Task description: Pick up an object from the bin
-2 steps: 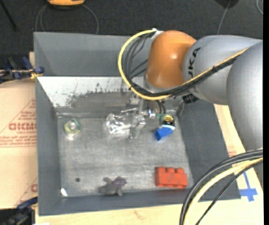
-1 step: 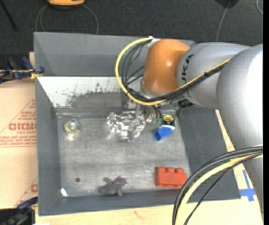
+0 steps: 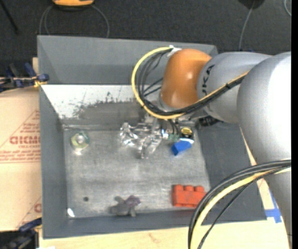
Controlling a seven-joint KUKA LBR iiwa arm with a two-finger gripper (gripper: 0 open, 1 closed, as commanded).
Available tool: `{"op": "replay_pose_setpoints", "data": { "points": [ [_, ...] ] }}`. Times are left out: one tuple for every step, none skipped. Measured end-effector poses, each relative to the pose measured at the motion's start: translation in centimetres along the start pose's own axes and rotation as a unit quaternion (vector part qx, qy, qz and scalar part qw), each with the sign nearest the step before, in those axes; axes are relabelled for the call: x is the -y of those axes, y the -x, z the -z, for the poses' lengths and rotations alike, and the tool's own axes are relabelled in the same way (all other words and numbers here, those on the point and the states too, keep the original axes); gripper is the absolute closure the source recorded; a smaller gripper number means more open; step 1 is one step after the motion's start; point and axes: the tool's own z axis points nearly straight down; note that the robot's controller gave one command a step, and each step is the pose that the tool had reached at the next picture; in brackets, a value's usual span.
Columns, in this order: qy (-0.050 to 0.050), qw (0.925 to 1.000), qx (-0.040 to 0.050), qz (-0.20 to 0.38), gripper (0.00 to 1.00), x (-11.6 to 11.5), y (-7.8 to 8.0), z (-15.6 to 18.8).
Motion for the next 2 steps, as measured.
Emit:
{"op": "replay_pose_setpoints", "data": {
  "points": [
    [-0.001,1.0000,0.0069,-0.001,1.00,0.21,0.30,0.18],
    [-0.003,1.0000,-0.0028,0.000,1.00,0.19,0.52,0.58]
  ]
}}
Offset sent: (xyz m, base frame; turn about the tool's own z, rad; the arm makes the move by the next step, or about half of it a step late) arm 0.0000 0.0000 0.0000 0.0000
